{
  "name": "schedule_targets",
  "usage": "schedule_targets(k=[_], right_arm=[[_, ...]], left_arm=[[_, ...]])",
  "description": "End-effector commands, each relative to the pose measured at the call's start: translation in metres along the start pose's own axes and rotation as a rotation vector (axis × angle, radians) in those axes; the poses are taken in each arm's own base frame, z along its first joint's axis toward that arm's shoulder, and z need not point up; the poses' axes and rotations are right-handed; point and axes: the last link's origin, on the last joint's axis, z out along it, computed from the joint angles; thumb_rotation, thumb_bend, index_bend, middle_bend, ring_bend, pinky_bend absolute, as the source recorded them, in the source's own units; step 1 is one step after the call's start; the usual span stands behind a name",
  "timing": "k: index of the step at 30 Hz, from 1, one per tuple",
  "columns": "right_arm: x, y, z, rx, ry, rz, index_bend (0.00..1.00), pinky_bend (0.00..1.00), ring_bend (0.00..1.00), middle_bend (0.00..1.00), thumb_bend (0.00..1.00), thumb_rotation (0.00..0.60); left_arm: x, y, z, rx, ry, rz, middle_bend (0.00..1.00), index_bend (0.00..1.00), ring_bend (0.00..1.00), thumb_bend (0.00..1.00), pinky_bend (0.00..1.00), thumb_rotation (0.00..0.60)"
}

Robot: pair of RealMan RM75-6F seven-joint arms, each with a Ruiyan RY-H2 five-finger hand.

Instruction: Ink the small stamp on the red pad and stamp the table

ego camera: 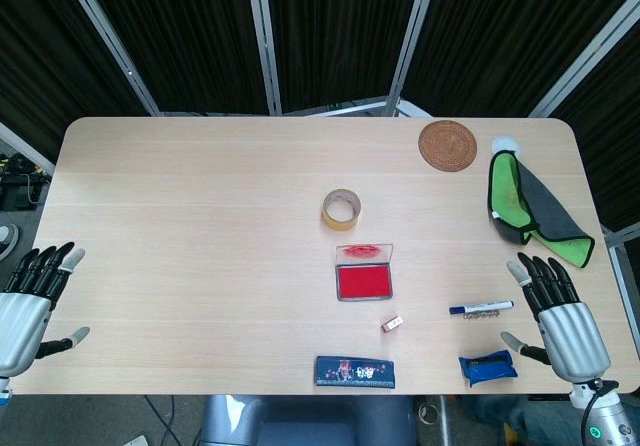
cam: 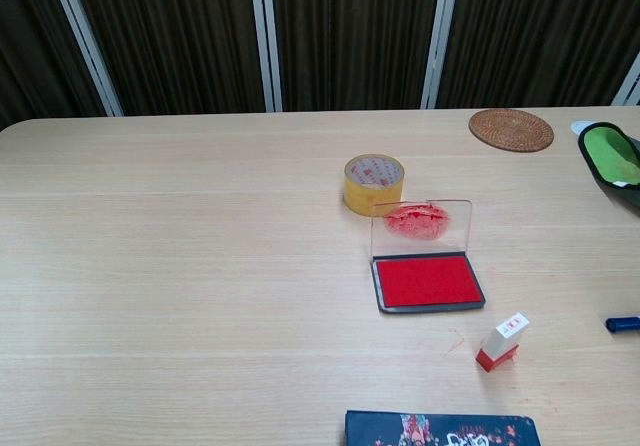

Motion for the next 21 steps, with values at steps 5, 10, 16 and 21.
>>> schedule_targets(k=[5,10,16,21], right_arm=[[-0.009,-0.006,0.004,0.033,-0.042,0.005,0.0,0.0,0.0,0.0,0.0,0.6],[-0.022,-0.02,0.019,0.138,-0.073,-0.02,0.0,0.61,0.46,0.0,0.0,0.6],[-0.047,-0.049,0.047,0.279,-0.191,-0.031,0.15,0.92,0.73,0.11,0.0,0.6],[-0.077,-0.07,0.071,0.388,-0.285,-0.133,0.24,0.97,0.77,0.24,0.03,0.6]], left_arm=[[0.0,-0.003,-0.002,0.011,0.0,0.002,0.0,0.0,0.0,0.0,0.0,0.6],[-0.001,-0.004,-0.002,0.022,0.001,0.009,0.0,0.0,0.0,0.0,0.0,0.6],[-0.008,-0.004,0.003,0.032,-0.021,0.034,0.0,0.0,0.0,0.0,0.0,0.6],[-0.016,-0.003,0.012,0.054,-0.045,0.059,0.0,0.0,0.0,0.0,0.0,0.6]])
